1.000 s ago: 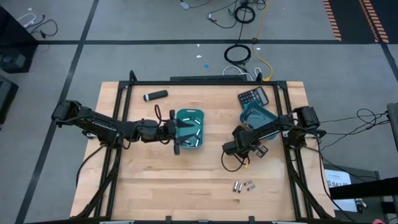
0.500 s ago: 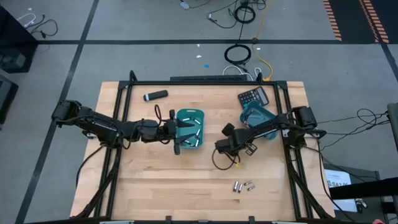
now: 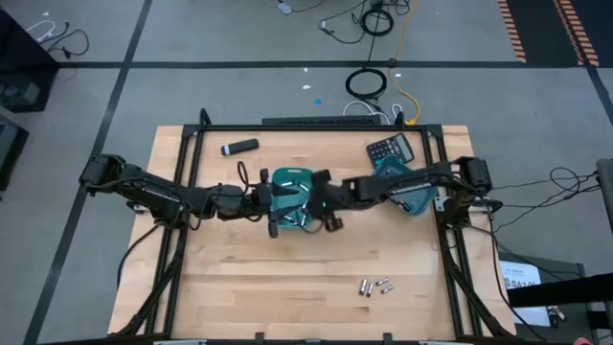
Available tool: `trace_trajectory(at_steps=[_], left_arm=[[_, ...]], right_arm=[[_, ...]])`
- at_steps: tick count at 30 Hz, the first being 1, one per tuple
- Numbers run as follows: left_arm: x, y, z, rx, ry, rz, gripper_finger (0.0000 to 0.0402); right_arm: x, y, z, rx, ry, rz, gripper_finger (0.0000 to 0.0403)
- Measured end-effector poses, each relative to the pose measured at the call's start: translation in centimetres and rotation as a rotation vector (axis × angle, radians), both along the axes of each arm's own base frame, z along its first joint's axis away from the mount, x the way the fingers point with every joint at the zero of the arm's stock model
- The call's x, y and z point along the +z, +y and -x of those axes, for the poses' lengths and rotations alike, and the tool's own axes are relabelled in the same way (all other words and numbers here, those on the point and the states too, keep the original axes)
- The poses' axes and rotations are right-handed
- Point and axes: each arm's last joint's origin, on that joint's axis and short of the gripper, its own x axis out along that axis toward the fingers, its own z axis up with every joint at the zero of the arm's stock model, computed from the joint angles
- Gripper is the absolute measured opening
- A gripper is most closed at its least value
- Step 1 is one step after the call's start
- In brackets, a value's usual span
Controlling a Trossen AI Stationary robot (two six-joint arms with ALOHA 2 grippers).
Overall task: Sort batteries
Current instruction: Put the silver battery into the green bin, then adjust the dark blue bin
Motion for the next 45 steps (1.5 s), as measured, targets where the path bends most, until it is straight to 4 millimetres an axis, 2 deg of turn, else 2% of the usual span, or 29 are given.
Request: trace_trajectory(at_steps=[4,8,13,18,22,25,27,29,33,37,42,45], left_arm=[[0.0,-0.2,0.0,-0.007,-0.001,0.001,0.0186],[0.3,-0.9,0.3,-0.035,-0.012,-0.016,0.0186],[1.7,-1.8,1.4,-0.049,-0.052,-0.056,0.0186],[2.2,-1.8,2.2,-0.037,-0.026,-0.068,0.0186],[1.8,-1.8,2.3,-0.037,0.01,-0.075,0.0186],[1.5,-1.9,2.3,-0.037,0.039,-0.062,0.0186],[1.5,-1.8,2.3,-0.036,0.042,-0.06,0.0186],[1.5,-1.8,2.3,-0.036,0.037,-0.059,0.0186],[1.7,-1.7,2.2,-0.029,0.022,-0.054,0.0186],[1.6,-1.7,2.2,-0.029,0.022,-0.053,0.0186],[1.7,-1.7,2.2,-0.034,0.018,-0.051,0.0186],[1.7,-1.7,2.2,-0.036,0.017,-0.051,0.0186]], right_arm=[[1.1,-2.1,-1.2,-0.02,-0.185,-0.116,0.0015],[1.4,-3.5,-1.6,-0.003,-0.258,-0.258,0.0032],[1.5,-4.7,-1.6,-0.034,-0.289,-0.3,0.0094],[2.3,-4.7,-1.1,-0.04,-0.286,-0.302,0.0159],[3.9,-4.1,0.6,-0.093,-0.2,-0.267,0.0185],[6.7,-3.7,3.1,-0.197,-0.053,-0.206,0.0188],[8.5,-3.9,4.8,-0.311,0.017,-0.264,0.0186],[9.3,-4.2,6.5,-0.458,0.097,-0.319,0.0184],[8.2,-4.3,8.8,-0.648,0.277,-0.353,0.0193],[6.8,-3.9,9.4,-0.675,0.344,-0.348,0.0211],[5.8,-4.9,11.2,-0.786,0.456,-0.17,0.0215],[4.5,-5.7,12.2,-0.851,0.524,-0.138,0.0209]])
